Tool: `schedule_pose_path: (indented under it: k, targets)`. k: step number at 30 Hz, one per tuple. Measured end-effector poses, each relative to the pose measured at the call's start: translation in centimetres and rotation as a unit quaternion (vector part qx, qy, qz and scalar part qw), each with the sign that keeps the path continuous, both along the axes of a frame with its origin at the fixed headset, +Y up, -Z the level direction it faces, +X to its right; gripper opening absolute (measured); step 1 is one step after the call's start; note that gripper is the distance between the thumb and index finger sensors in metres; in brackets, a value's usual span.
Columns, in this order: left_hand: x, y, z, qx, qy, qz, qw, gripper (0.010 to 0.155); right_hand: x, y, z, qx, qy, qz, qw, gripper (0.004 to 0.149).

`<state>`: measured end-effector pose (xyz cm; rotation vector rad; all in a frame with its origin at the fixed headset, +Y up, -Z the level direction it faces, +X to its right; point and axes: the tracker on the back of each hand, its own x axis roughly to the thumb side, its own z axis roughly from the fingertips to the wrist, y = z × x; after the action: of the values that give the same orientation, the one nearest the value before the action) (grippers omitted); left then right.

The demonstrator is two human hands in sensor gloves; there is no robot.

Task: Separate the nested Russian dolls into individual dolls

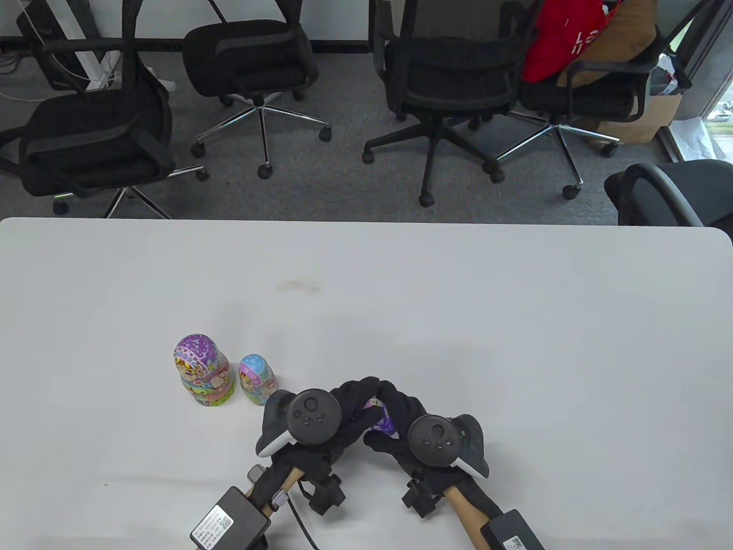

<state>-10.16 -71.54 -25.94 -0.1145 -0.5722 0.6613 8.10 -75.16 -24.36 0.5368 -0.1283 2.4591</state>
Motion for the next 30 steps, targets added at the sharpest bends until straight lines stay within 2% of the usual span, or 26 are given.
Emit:
schedule_pose_path:
  k: [3,6,9,23,28,30]
  targets:
    - [-0.1,0.1,0.0,0.01,0.003,0.013,1.0,0.063,-0.1,0.5,0.3,0.035,-0.021,-0.008,0.999,0.08]
    - [-0.1,0.4,0.2,0.034,0.014,0.015,0.999,0.063,-0.6,1.2,0.8,0.087,-0.042,0.033,0.995,0.08]
    - [-0.2,0.5,0.3,0.044,0.024,0.014,0.999,0.063,-1.0,1.6,1.1,0.114,-0.055,0.054,0.991,0.08]
    - [-0.5,0.2,0.1,0.024,0.052,0.021,0.998,0.063,-2.3,1.6,1.6,0.19,-0.087,0.136,0.968,0.081]
    - [-0.5,0.0,0.0,0.018,0.063,0.022,0.998,0.063,-2.4,1.6,1.7,0.205,-0.087,0.154,0.963,0.081]
    - [-0.8,-0.1,-0.2,0.004,0.047,0.036,0.998,0.061,-2.0,1.5,1.5,0.192,-0.081,0.132,0.969,0.08]
